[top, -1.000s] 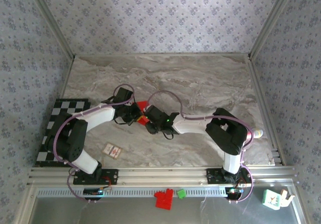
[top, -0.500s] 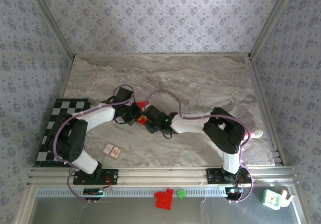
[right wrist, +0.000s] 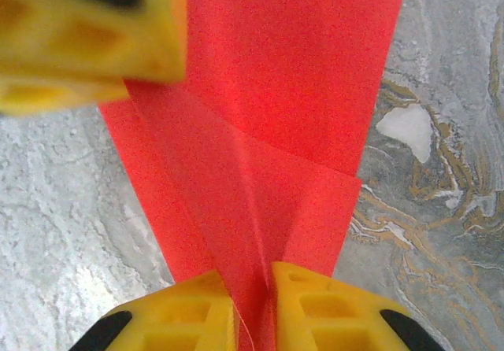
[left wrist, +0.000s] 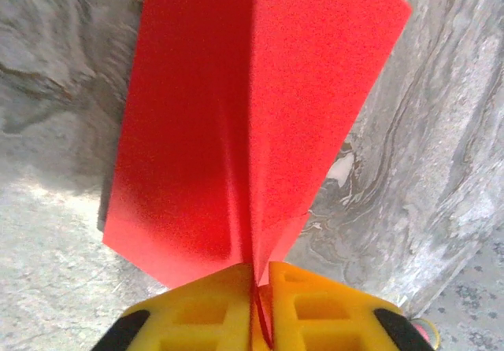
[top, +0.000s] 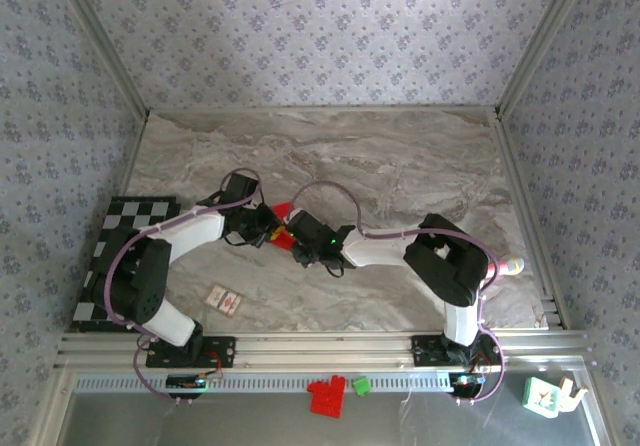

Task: Fold a paper plane with a square sheet of paper (pick it up from the middle)
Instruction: Fourth fold the wing at the center of the table.

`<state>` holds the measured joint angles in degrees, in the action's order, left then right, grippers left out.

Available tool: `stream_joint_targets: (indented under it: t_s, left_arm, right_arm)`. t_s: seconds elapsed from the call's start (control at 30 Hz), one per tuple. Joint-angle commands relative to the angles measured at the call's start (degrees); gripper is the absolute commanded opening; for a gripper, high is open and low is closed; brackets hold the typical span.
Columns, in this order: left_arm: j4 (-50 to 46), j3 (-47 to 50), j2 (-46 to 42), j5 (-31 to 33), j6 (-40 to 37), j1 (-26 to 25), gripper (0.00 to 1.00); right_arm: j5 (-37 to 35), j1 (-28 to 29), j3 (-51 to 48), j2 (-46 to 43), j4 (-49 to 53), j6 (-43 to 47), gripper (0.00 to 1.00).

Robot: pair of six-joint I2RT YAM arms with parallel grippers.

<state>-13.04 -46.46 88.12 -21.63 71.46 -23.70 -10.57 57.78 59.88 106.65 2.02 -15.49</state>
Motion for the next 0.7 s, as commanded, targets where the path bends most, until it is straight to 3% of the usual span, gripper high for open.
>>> stream_joint_targets:
  t_s: [0.0,0.27,0.67]
  left_arm:
    - [-1.14,0.62,-3.47,-0.37,-0.52,2.17,0.19]
    - [-0.20,6.98,-10.46,1.15,-0.13,6.02,0.25]
    - [10.37,14.77,-11.22,-2.23,0.34,4.60,0.19]
  right_arm:
    - [-0.17,0.16,-1.03,-1.00,-0.65,1.50,0.16]
    - [6.85,-1.74,-3.47,-1.62,-5.10,2.96,0.14]
    - [17.61,-5.63,-4.33,-1.73,-6.77,-0.42,0.13]
